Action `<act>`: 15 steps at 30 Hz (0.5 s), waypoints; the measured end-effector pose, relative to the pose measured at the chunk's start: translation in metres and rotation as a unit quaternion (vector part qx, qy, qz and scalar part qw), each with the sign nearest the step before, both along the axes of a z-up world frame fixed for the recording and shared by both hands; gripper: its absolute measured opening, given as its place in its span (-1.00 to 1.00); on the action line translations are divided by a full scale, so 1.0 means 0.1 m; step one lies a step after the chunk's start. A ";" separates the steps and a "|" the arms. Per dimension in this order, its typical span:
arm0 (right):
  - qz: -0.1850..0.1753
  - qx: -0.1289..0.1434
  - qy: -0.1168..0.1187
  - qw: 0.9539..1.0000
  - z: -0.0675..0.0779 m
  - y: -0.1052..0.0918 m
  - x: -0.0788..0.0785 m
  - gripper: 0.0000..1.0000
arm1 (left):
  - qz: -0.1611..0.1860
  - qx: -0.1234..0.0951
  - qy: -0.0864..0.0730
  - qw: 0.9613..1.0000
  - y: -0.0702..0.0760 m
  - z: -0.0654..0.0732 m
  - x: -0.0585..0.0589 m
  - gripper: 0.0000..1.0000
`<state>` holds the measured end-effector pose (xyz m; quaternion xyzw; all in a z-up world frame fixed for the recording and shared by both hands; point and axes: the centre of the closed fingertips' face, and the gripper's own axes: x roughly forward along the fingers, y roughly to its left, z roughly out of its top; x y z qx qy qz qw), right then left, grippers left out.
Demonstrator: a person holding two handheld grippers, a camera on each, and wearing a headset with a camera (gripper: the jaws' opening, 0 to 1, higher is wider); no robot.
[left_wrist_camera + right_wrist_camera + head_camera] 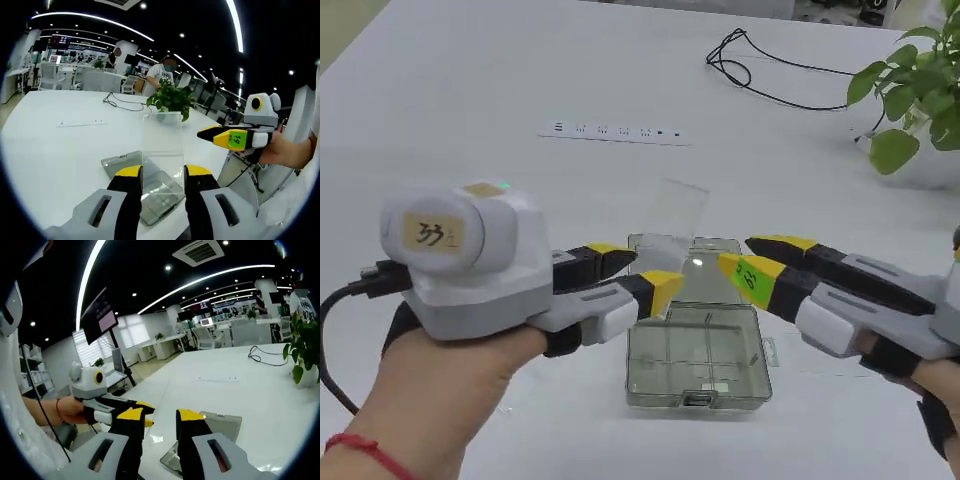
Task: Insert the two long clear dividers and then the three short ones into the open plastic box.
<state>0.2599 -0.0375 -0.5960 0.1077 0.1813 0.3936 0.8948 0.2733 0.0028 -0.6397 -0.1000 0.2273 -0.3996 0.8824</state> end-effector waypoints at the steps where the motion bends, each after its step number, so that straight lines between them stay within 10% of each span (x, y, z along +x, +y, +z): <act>1: 0.001 -0.002 0.006 1.000 -0.02 0.02 0.00 -0.50 | -0.001 0.001 -0.002 1.000 -0.02 0.01 -0.01 -0.38; 15: -0.018 0.003 0.046 0.999 -0.25 0.08 0.08 -0.71 | -0.022 0.028 -0.032 0.999 -0.16 0.06 -0.06 -0.38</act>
